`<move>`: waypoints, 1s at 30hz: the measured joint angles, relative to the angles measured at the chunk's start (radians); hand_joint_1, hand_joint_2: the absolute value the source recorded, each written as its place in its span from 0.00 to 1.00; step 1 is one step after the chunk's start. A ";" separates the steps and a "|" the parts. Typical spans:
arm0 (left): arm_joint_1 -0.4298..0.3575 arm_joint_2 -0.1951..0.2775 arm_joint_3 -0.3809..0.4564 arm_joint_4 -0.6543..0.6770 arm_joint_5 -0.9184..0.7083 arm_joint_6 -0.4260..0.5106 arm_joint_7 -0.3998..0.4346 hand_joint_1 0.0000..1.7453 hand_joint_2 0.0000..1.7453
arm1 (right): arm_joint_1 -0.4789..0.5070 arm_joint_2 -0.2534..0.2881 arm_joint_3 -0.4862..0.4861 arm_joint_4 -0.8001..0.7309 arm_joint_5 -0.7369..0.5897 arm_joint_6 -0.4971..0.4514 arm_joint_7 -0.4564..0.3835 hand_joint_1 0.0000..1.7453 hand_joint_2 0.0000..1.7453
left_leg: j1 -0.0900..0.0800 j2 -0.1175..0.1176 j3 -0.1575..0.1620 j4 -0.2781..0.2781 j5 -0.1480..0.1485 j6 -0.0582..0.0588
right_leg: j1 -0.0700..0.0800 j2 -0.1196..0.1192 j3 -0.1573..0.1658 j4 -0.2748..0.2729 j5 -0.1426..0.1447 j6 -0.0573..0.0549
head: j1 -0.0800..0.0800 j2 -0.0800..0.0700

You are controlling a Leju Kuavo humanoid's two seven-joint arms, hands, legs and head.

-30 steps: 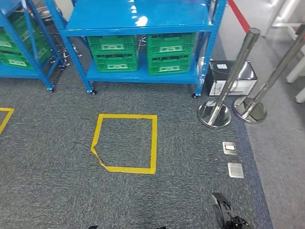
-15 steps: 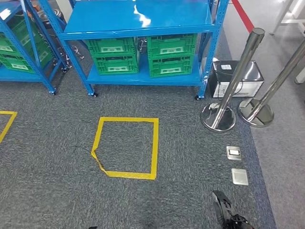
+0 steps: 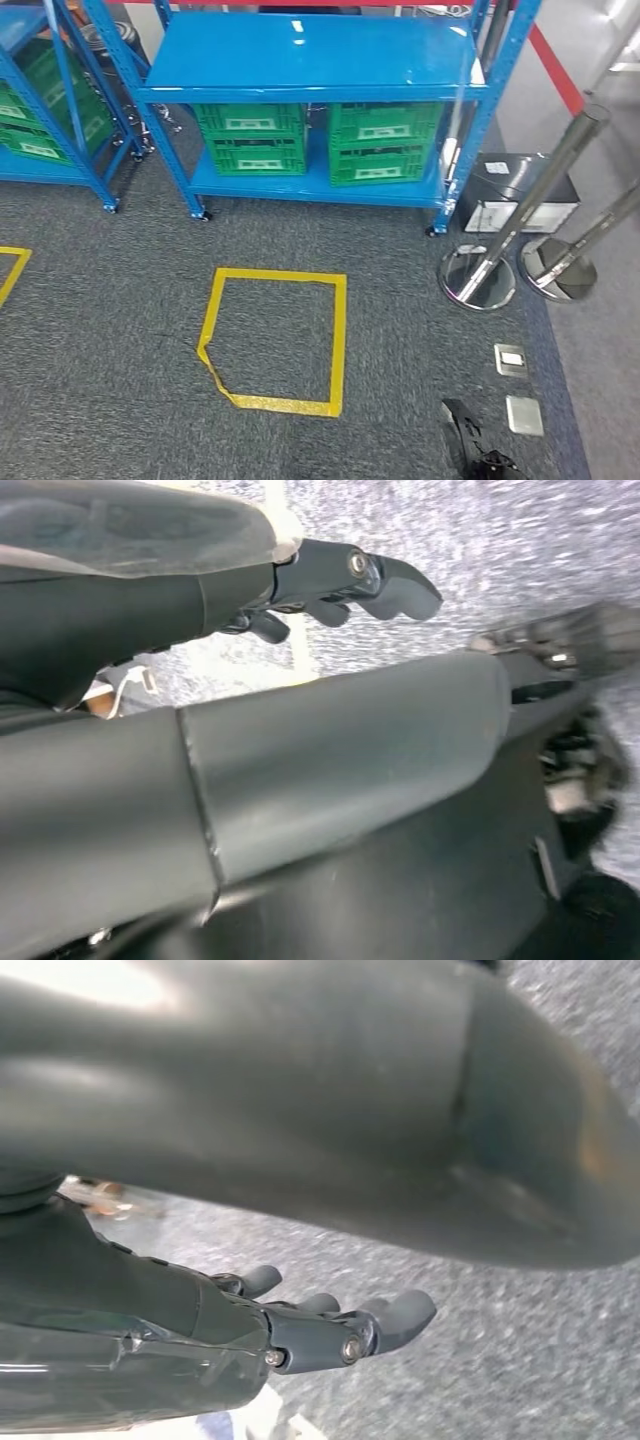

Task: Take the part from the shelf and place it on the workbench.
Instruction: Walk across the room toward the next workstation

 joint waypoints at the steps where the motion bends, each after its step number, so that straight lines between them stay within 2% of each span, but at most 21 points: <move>1: 0.000 -0.001 0.000 0.000 0.001 0.002 0.000 0.00 0.00 | 0.002 0.000 0.000 0.000 0.000 0.000 0.000 0.00 0.00 | 0.000 -0.005 0.031 -0.007 -0.017 -0.001 | 0.000 0.000 -0.031 -0.014 -0.042 0.004 | 0.004 0.000; 2: 0.000 -0.002 0.000 0.000 0.002 0.002 0.001 0.00 0.00 | 0.004 0.000 0.001 0.001 -0.001 0.000 0.000 0.00 0.00 | 0.000 -0.008 0.062 -0.010 -0.037 -0.003 | -0.002 0.000 -0.057 -0.045 -0.057 0.008 | 0.009 0.000; 3: 0.001 -0.002 0.000 0.000 0.002 0.003 0.001 0.00 0.00 | 0.006 0.000 0.001 0.001 -0.001 0.000 -0.001 0.00 0.00 | 0.001 -0.009 0.092 -0.010 -0.060 -0.005 | -0.004 -0.002 -0.078 -0.092 -0.024 0.010 | 0.015 0.000; 4: 0.002 -0.001 0.000 0.000 0.002 0.003 0.001 0.00 0.00 | 0.010 0.000 0.001 0.002 -0.001 0.000 -0.001 0.00 0.00 | 0.000 -0.008 0.118 -0.006 -0.085 -0.008 | -0.006 -0.011 -0.097 -0.140 0.066 0.009 | 0.018 0.000; 6: 0.003 -0.001 0.000 0.000 0.003 0.004 0.001 0.00 0.00 | 0.011 0.000 0.003 0.006 -0.001 0.001 -0.002 0.00 0.00 | -0.003 -0.006 0.145 0.018 -0.134 -0.016 | -0.004 -0.027 -0.118 -0.195 0.245 -0.004 | 0.016 0.000; 7: 0.001 0.000 0.000 0.001 0.003 0.004 0.001 0.00 0.00 | 0.008 0.000 0.004 0.007 -0.001 0.002 -0.003 0.00 0.00 | -0.003 -0.005 0.148 0.030 -0.151 -0.020 | 0.000 -0.030 -0.121 -0.196 0.294 -0.013 | 0.011 0.000; 9: -0.007 0.000 0.000 0.000 0.003 0.005 0.001 0.00 0.00 | -0.004 -0.001 0.005 0.007 -0.002 0.000 -0.006 0.00 0.00 | 0.001 0.001 0.123 0.077 -0.151 -0.030 | 0.005 -0.017 -0.116 -0.187 0.289 -0.030 | 0.008 0.000; 11: -0.012 -0.003 0.000 0.000 0.003 0.005 0.000 0.00 0.00 | -0.009 -0.002 0.006 0.006 -0.002 -0.003 -0.009 0.00 0.00 | 0.006 0.004 0.057 0.190 -0.139 -0.041 | 0.002 -0.008 -0.104 -0.200 0.283 -0.040 | 0.008 0.000; 12: -0.013 -0.005 0.000 0.000 0.003 0.005 0.000 0.00 0.00 | -0.009 -0.003 0.006 0.006 -0.003 -0.003 -0.010 0.00 0.00 | 0.010 0.005 0.012 0.259 -0.152 -0.047 | 0.000 -0.003 -0.093 -0.209 0.281 -0.043 | 0.005 0.000; 13: -0.014 -0.007 0.000 0.000 0.002 0.005 0.000 0.00 0.00 | -0.010 -0.003 0.006 0.006 -0.004 -0.004 -0.010 0.00 0.00 | 0.014 0.005 -0.034 0.324 -0.181 -0.053 | -0.001 0.001 -0.085 -0.216 0.277 -0.046 | 0.002 0.000; 15: -0.015 -0.009 0.000 0.000 0.002 0.006 0.000 0.00 0.00 | -0.010 -0.004 0.006 0.006 -0.006 -0.003 -0.010 0.00 0.00 | 0.024 0.005 -0.113 0.404 -0.242 -0.065 | -0.003 0.015 -0.069 -0.222 0.267 -0.045 | 0.000 0.000; 16: -0.014 -0.009 0.000 0.000 0.001 0.006 0.000 0.00 0.00 | -0.010 -0.004 0.006 0.006 -0.007 -0.003 -0.010 0.00 0.00 | 0.029 0.005 -0.136 0.405 -0.245 -0.069 | -0.005 0.023 -0.061 -0.222 0.262 -0.043 | 0.000 0.000; 17: -0.014 -0.009 0.000 0.000 0.001 0.007 0.000 0.00 0.00 | -0.010 -0.004 0.006 0.006 -0.008 -0.003 -0.010 0.00 0.00 | 0.033 0.005 -0.144 0.376 -0.219 -0.071 | -0.008 0.031 -0.054 -0.222 0.256 -0.040 | -0.001 0.000; 19: -0.014 -0.009 0.000 0.000 0.000 0.009 0.000 0.00 0.00 | -0.010 -0.004 0.006 0.006 -0.011 -0.002 -0.010 0.00 0.00 | 0.037 -0.006 -0.124 0.245 -0.106 -0.071 | -0.013 0.048 -0.040 -0.224 0.248 -0.033 | -0.004 0.000; 20: -0.014 -0.008 0.000 0.000 0.000 0.010 0.000 0.00 0.00 | -0.010 -0.004 0.006 0.006 -0.013 -0.001 -0.010 0.00 0.00 | 0.037 -0.018 -0.112 0.183 -0.069 -0.068 | -0.015 0.056 -0.037 -0.223 0.245 -0.028 | -0.007 0.000; 21: -0.015 -0.008 0.000 0.000 0.000 0.011 0.000 0.00 0.00 | -0.011 -0.004 0.006 0.006 -0.015 0.000 -0.010 0.00 0.00 | 0.036 -0.030 -0.103 0.139 -0.050 -0.063 | -0.016 0.063 -0.036 -0.223 0.243 -0.022 | -0.010 0.000; 22: -0.015 -0.008 0.000 0.000 0.000 0.011 0.000 0.00 0.00 | -0.011 -0.004 0.006 0.006 -0.016 0.000 -0.010 0.00 0.00 | 0.034 -0.040 -0.100 0.119 -0.044 -0.057 | -0.016 0.071 -0.038 -0.223 0.241 -0.015 | -0.013 0.000; 24: -0.016 -0.008 0.000 0.000 0.000 0.012 0.000 0.00 0.00 | -0.010 -0.004 0.006 0.006 -0.017 0.001 -0.011 0.00 0.00 | 0.033 -0.036 -0.098 0.113 -0.041 -0.043 | -0.016 0.084 -0.040 -0.225 0.238 0.001 | -0.013 0.000; 26: -0.016 -0.010 0.000 0.000 -0.001 0.012 0.000 0.00 0.00 | -0.008 -0.005 0.006 0.006 -0.019 0.001 -0.011 0.00 0.00 | 0.036 -0.019 -0.092 0.105 -0.026 -0.030 | -0.013 0.065 -0.049 -0.197 0.214 0.011 | -0.007 0.000; 28: -0.015 -0.011 0.000 0.000 -0.002 0.012 0.000 0.00 0.00 | -0.009 -0.006 0.007 0.006 -0.020 0.001 -0.011 0.00 0.00 | 0.034 0.000 -0.089 0.099 -0.022 -0.020 | -0.010 0.025 -0.090 -0.089 0.143 0.015 | 0.007 0.000; 30: -0.014 -0.012 0.000 0.000 -0.003 0.012 0.000 0.00 0.00 | -0.009 -0.006 0.007 0.006 -0.020 0.001 -0.011 0.00 0.00 | 0.028 0.019 -0.089 0.099 -0.023 -0.015 | -0.009 0.008 -0.142 0.043 0.075 0.017 | 0.018 0.000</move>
